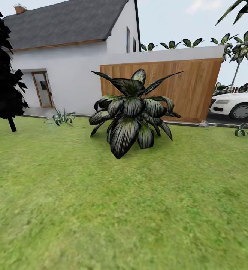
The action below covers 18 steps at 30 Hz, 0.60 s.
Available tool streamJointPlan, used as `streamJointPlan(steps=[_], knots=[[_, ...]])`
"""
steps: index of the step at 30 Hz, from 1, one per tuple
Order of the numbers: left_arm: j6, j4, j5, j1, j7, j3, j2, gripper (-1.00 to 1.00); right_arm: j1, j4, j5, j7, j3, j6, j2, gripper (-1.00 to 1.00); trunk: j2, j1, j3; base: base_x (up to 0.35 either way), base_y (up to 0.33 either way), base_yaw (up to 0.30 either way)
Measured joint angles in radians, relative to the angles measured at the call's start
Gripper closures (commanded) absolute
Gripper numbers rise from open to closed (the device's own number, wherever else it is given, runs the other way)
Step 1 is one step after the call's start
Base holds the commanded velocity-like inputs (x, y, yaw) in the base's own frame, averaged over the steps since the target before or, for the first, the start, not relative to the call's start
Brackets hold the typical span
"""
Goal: Take the three Easter eggs out of the wicker basket on the lawn in the garden, then place them on the lawn next to a single tree (choose any tree) so that all three eggs are next to the same tree and none are left in the basket.
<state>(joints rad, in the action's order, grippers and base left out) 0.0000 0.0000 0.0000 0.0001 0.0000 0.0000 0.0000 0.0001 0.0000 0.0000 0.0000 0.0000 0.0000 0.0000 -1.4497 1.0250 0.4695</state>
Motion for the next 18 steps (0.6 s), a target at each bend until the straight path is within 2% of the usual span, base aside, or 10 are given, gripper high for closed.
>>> streamJointPlan(steps=[2,18], knots=[[0.009,-0.009,0.001,-0.008,-0.002,0.000,0.008,-1.00,0.000,-0.003,-0.004,0.004,-0.004,-0.001,-0.006,-1.00,0.000,0.000,0.000,0.000,0.000,0.000],[0.009,-0.009,0.001,-0.008,-0.002,0.000,0.008,-1.00,0.000,-0.003,-0.004,0.004,-0.004,-0.001,-0.006,-1.00,0.000,0.000,0.000,0.000,0.000,0.000]])
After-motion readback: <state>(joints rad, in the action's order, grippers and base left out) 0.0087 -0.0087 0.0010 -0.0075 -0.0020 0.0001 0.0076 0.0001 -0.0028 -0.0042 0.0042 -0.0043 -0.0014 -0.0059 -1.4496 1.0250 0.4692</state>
